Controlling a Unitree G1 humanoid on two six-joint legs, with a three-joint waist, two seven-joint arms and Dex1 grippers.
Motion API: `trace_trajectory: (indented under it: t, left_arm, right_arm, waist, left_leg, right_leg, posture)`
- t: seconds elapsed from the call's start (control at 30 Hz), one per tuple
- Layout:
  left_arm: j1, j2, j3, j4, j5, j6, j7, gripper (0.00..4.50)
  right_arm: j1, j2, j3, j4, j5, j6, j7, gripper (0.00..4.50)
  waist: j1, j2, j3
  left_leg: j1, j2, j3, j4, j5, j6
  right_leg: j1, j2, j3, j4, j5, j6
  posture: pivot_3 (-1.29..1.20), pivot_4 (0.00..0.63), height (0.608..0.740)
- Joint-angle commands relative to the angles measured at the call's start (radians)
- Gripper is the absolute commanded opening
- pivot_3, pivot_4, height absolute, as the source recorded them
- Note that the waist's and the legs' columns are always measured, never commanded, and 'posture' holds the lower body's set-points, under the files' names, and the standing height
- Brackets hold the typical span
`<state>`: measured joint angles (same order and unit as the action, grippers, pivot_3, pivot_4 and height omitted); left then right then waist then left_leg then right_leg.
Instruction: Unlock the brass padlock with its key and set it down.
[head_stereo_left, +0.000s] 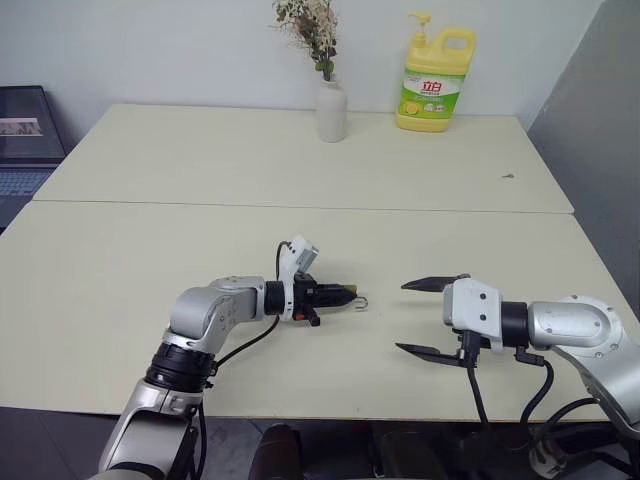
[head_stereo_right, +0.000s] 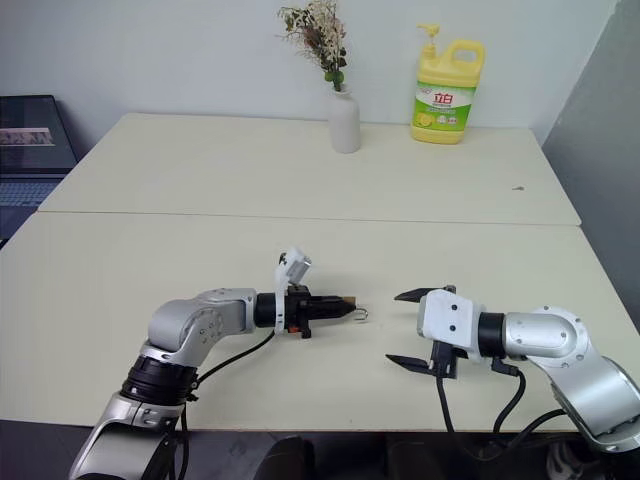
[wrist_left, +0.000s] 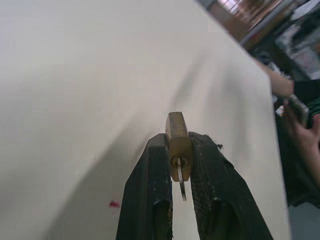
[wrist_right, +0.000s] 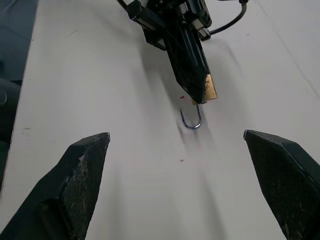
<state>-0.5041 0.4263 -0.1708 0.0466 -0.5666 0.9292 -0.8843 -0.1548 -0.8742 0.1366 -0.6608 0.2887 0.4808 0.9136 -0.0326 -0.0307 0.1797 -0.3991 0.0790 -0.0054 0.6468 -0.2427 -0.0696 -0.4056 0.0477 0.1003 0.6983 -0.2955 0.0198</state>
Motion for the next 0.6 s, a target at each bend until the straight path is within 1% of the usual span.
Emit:
trace_trajectory:
  t: [0.03, 0.13, 0.3, 0.37, 0.4, 0.53, 0.6]
  left_arm:
    - [-0.009, -0.02, -0.014, 0.01, 0.017, -0.02, -0.003, 0.17]
    - [-0.016, -0.032, -0.014, 0.031, 0.03, -0.029, -0.006, 0.17]
    - [-0.023, -0.045, -0.003, 0.049, 0.027, -0.02, -0.011, 0.17]
    - [-0.031, -0.049, 0.001, 0.061, 0.027, -0.02, -0.011, 0.91]
    - [-0.034, -0.05, 0.002, 0.064, 0.027, -0.02, -0.011, 1.15]
    - [-0.049, -0.037, 0.009, 0.071, 0.021, -0.014, -0.025, 2.39]
    - [-0.049, -0.012, 0.015, 0.062, 0.024, -0.022, -0.044, 2.98]
  right_arm:
    - [-0.028, 0.005, 0.016, -0.004, -0.03, 0.01, -0.017, 4.5]
    - [-0.038, 0.004, 0.03, 0.014, -0.06, 0.003, -0.02, 4.5]
    - [-0.041, 0.013, 0.029, 0.012, -0.059, 0.013, -0.023, 4.5]
    - [-0.043, 0.018, 0.032, 0.01, -0.061, 0.017, -0.024, 4.5]
    - [-0.043, 0.019, 0.032, 0.009, -0.061, 0.018, -0.024, 4.5]
    - [-0.042, 0.018, 0.031, 0.006, -0.061, 0.021, -0.017, 4.5]
    - [-0.041, 0.018, 0.029, 0.006, -0.059, 0.021, -0.015, 4.5]
  waist:
    - [0.0, 0.0, 0.0]
    - [0.001, 0.0, 0.0]
    - [0.0, 0.0, 0.0]
    - [0.0, 0.0, 0.0]
    - [0.0, 0.0, 0.0]
    - [0.0, 0.0, 0.0]
    - [0.0, 0.0, 0.0]
  left_leg:
    - [0.0, 0.0, 0.0, 0.0, 0.0, 0.0]
    - [0.0, 0.0, 0.0, 0.0, 0.0, 0.0]
    - [0.0, 0.0, 0.0, 0.0, 0.0, 0.0]
    - [0.0, 0.0, 0.0, 0.0, 0.0, 0.0]
    - [0.0, 0.0, 0.0, 0.0, 0.0, 0.0]
    - [0.0, 0.0, 0.0, 0.0, 0.0, 0.0]
    - [0.0, 0.0, 0.0, 0.0, 0.0, 0.0]
  right_leg:
    - [0.0, 0.0, 0.0, 0.0, 0.0, 0.0]
    - [0.0, 0.0, 0.0, 0.0, 0.0, 0.0]
    - [0.0, 0.0, 0.0, 0.0, 0.0, 0.0]
    - [0.0, 0.0, 0.0, 0.0, 0.0, 0.0]
    - [0.0, 0.0, 0.0, 0.0, 0.0, 0.0]
    - [0.0, 0.0, 0.0, 0.0, 0.0, 0.0]
    - [0.0, 0.0, 0.0, 0.0, 0.0, 0.0]
  posture:
    - [0.0, 0.15, 0.74]
    - [0.0, 0.15, 0.74]
    - [0.0, 0.15, 0.74]
    - [0.0, 0.15, 0.74]
    - [0.0, 0.15, 0.74]
    - [0.0, 0.15, 0.74]
    - [0.0, 0.15, 0.74]
